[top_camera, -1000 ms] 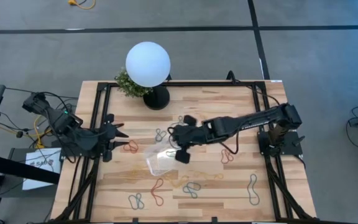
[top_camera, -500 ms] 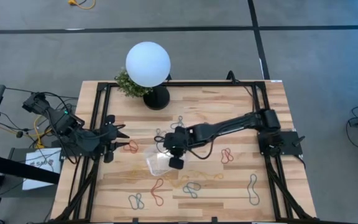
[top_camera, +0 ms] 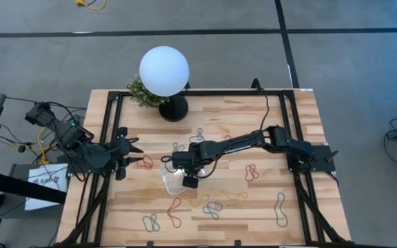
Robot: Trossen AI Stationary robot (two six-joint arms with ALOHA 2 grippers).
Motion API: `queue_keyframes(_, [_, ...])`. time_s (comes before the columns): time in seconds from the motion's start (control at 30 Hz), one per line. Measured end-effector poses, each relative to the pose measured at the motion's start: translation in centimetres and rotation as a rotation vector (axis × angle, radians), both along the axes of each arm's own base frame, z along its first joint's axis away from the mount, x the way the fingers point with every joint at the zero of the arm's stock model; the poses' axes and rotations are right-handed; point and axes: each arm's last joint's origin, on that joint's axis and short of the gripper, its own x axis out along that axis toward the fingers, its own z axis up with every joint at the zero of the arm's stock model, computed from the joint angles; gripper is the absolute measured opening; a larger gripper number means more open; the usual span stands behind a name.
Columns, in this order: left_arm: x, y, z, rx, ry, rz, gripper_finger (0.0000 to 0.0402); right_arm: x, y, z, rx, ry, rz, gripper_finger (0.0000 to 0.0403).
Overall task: Pick and place items into bin
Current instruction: Put the green rubber band into the transparent bin
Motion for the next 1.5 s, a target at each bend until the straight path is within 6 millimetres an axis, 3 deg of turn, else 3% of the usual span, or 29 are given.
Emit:
queue_keyframes(0.27, [0.0, 0.0, 0.0, 0.008, 0.002, -0.004, 0.0110, 0.4, 0.3, -0.3, 0.167, 0.033, 0.115, 0.0000])
queue_keyframes(0.8, [0.0, 0.0, 0.0, 0.010, 0.003, -0.006, 0.0110, 0.2, 0.9, 0.6, 0.317, 0.013, 0.236, 0.0000])
queue_keyframes(1.23, [0.0, 0.0, 0.0, 0.010, 0.004, -0.006, 0.0110, 0.1, 0.8, 0.7, 0.312, 0.024, 0.248, 0.0002])
queue_keyframes(1.5, [0.0, 0.0, 0.0, 0.011, 0.004, -0.007, 0.0110, 0.1, 0.7, 0.6, 0.235, 0.020, 0.254, 0.0042])
